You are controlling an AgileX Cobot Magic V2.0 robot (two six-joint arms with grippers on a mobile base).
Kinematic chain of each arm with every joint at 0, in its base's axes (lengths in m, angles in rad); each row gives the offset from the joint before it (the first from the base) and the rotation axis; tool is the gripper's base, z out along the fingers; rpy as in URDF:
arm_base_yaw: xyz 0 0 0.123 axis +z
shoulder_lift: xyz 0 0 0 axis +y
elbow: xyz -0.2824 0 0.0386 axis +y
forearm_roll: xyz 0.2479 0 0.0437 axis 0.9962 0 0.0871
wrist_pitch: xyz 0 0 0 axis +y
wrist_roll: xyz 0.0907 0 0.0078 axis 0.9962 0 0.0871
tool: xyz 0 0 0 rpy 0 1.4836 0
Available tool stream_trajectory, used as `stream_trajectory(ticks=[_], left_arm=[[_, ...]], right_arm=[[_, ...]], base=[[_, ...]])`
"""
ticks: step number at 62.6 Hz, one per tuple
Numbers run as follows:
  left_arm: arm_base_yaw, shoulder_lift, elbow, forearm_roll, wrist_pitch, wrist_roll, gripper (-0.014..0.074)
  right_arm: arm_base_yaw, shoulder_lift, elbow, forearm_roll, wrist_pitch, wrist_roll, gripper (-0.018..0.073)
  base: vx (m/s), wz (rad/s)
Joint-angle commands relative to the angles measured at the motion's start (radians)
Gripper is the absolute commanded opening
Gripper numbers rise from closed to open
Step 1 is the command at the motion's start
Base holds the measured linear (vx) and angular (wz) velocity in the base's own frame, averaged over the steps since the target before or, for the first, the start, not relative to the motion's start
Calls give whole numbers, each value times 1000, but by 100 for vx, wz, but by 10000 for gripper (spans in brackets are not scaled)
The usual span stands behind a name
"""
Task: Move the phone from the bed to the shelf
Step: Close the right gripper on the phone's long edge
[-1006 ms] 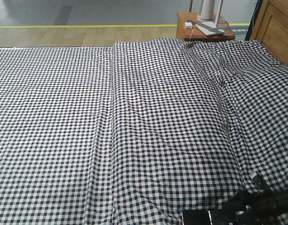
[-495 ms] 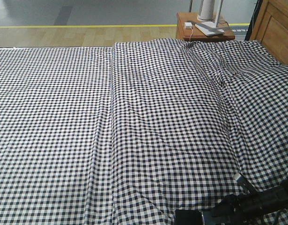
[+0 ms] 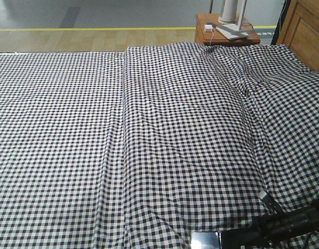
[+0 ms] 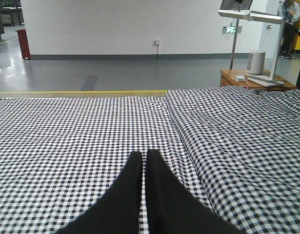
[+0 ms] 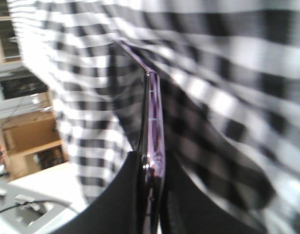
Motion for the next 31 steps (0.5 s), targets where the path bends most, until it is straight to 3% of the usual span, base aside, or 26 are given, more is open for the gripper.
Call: stream_trajectory(ticks=[1, 18, 31], left_arm=[[-4, -13, -21, -9, -72, -6, 1], [-4, -13, -21, -9, -72, -6, 1], [-4, -13, -21, -9, -72, -6, 1]], right_arm=[[-4, -52, -2, 15, 170, -35, -11], [0, -127, 1, 15, 219, 29, -9], [0, -315, 79, 13, 219, 22, -6]], base=[[0, 0], [0, 0], [0, 0]])
